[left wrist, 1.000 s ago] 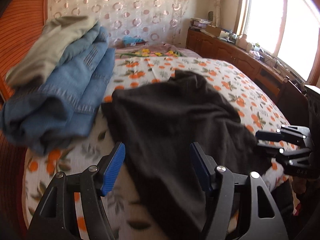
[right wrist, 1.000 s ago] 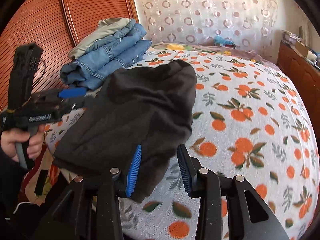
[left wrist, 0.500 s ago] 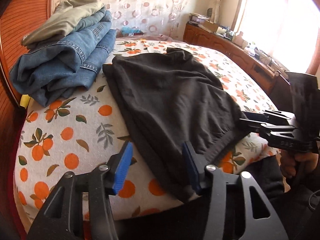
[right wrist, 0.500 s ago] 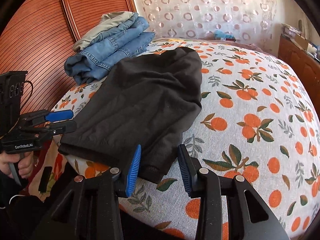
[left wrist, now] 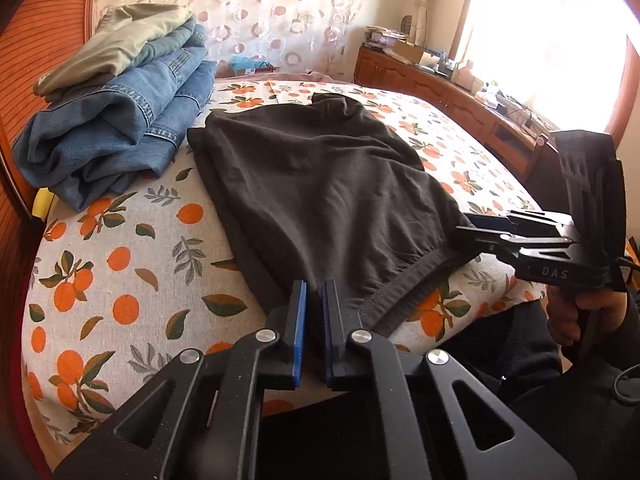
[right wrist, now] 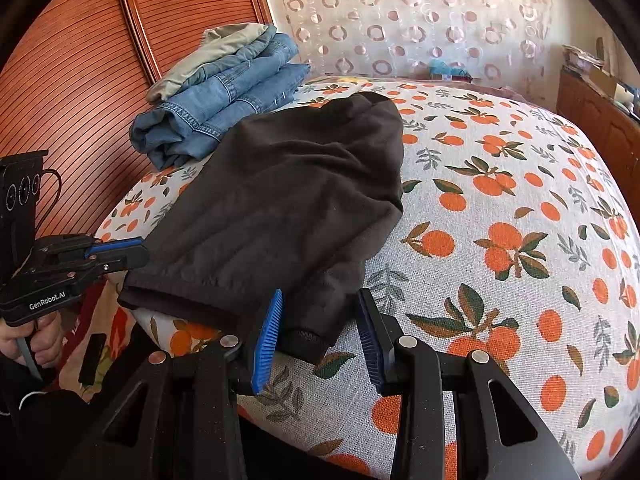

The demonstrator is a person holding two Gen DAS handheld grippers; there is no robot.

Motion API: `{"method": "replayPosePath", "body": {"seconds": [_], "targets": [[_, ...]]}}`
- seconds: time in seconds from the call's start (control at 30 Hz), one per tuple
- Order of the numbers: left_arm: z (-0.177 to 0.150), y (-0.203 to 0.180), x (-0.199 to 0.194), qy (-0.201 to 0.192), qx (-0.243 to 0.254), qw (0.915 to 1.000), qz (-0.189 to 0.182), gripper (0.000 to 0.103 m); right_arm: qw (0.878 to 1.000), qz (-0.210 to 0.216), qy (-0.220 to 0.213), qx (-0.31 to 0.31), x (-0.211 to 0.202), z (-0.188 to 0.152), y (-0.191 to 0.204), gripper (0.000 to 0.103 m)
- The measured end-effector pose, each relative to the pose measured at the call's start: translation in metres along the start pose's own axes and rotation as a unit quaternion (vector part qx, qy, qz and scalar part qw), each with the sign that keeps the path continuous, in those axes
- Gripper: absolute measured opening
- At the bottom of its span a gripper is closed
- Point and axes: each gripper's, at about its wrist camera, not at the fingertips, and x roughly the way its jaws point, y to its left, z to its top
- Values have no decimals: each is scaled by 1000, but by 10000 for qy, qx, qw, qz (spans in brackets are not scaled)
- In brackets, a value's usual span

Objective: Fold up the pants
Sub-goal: 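Release the black pants with both grippers and smooth them flat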

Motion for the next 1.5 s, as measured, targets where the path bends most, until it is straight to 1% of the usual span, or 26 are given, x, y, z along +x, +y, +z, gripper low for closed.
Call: {"method": "replayPosePath", "body": {"seconds": [0.13, 0.3, 0.47, 0.5, 0.53, 0.6, 0.67, 0.7, 0.73, 0.77, 0.9, 1.1, 1.33, 1.5], "targets": [[-3, 0, -6, 18, -4, 10000, 39, 5, 10000, -4, 2, -5, 0, 0, 1, 39], [-9, 0, -7, 126, -5, 9999, 102, 5, 10000, 14, -10, -6, -2, -3, 1, 39], [-9, 1, -6, 125, -91, 9997, 194, 7, 10000, -8, -2, 2, -3, -3, 2, 39], [-9, 0, -7, 125, -87, 9996, 219, 10, 10000, -12, -2, -3, -3, -3, 2, 39], [-8, 0, -8, 108, -105, 9996, 258, 15, 10000, -10, -2, -2, -4, -4, 2, 39], [-7, 2, -10, 30, -189, 9996, 228, 20, 10000, -3, -6, -3, -4, -4, 2, 39], [-5, 1, -10, -32, -208, 9996, 190, 33, 10000, 11, -17, -2, -4, -5, 2, 39], [-5, 0, -10, -41, -200, 9996, 215, 36, 10000, 22, -21, 4, -4, -4, 2, 39], [-4, -1, -10, -56, -194, 9995, 241, 44, 10000, 28, -22, 6, -5, -5, 1, 39], [-4, -1, -9, -69, -197, 9995, 249, 46, 10000, 21, -23, -5, -5, -5, 1, 39], [-5, -1, -3, 9, -206, 9993, 327, 46, 10000, 18, -50, -25, -5, -6, 1, 39], [-12, 2, 5, 176, -345, 9988, 286, 46, 10000, 16, -71, -35, -6, -8, 1, 39], [-18, -3, 2, 133, -288, 9990, 330, 46, 9999, 45, -72, -75, -8, -10, 2, 39], [-21, -9, 0, 115, -197, 9992, 339, 42, 9999, 29, -62, -136, -10, -11, 3, 39]]}}
